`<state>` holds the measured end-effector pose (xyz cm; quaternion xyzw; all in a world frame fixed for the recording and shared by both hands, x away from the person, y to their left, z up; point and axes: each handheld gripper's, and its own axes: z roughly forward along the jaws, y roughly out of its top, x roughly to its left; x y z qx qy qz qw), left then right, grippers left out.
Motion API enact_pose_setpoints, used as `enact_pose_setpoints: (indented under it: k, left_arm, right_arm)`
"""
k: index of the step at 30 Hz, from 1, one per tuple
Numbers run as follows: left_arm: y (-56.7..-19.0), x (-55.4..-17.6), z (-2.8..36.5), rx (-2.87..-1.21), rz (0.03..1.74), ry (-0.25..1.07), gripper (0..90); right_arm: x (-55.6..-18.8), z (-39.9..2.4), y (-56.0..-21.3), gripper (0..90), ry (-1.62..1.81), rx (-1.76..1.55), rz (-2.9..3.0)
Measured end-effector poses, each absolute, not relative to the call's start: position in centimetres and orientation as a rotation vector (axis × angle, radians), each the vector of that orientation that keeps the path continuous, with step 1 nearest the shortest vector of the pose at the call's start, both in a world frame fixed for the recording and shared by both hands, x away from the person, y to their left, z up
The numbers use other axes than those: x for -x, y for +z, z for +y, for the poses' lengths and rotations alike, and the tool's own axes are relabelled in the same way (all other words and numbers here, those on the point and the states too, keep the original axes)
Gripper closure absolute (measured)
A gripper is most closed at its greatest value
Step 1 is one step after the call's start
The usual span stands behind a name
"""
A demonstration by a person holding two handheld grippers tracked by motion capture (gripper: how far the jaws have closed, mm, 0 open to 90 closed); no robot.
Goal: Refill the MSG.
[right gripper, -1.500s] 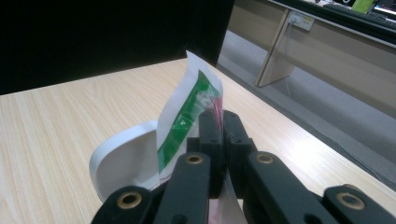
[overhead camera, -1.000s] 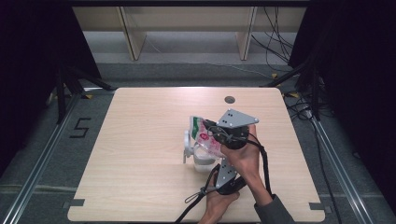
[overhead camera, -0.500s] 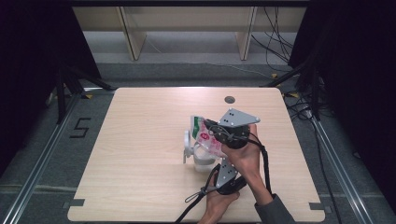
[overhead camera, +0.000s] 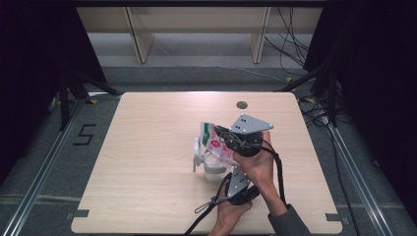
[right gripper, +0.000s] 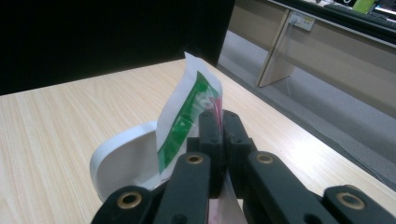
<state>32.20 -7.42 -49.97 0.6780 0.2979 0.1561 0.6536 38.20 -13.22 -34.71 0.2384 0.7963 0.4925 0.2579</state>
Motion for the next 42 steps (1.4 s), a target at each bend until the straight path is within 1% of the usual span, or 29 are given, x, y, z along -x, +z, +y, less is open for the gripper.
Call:
enact_pose_setpoints:
  k: [33, 38, 39, 40, 41, 42]
  left_arm:
    - [-49.92, -32.14, -7.31, -1.551, 0.684, 0.353, 77.7]
    - [-49.87, -32.2, -7.29, -1.539, 0.67, 0.341, 77.7]
    - [-49.81, -31.95, -7.79, -1.477, 0.702, 0.309, 77.7]
    - [-49.89, -32.26, -7.12, -1.566, 0.659, 0.356, 77.7]
    - [-49.82, -32.24, -7.01, -1.594, 0.67, 0.369, 77.7]
    - [-49.94, -32.34, -7.24, -1.556, 0.662, 0.353, 77.7]
  right_arm:
    - [-38.1, -13.04, -34.75, 89.7, 1.324, -0.639, 2.173]
    - [-38.08, -12.95, -34.75, 89.7, 1.319, -0.633, 2.157]
    - [-38.04, -12.89, -34.76, 89.7, 1.323, -0.638, 2.15]
    - [-38.06, -12.9, -34.75, 89.7, 1.32, -0.636, 2.156]
    - [-38.06, -12.89, -34.78, 89.7, 1.318, -0.638, 2.166]
    - [-38.1, -12.88, -34.83, 89.7, 1.317, -0.636, 2.161]
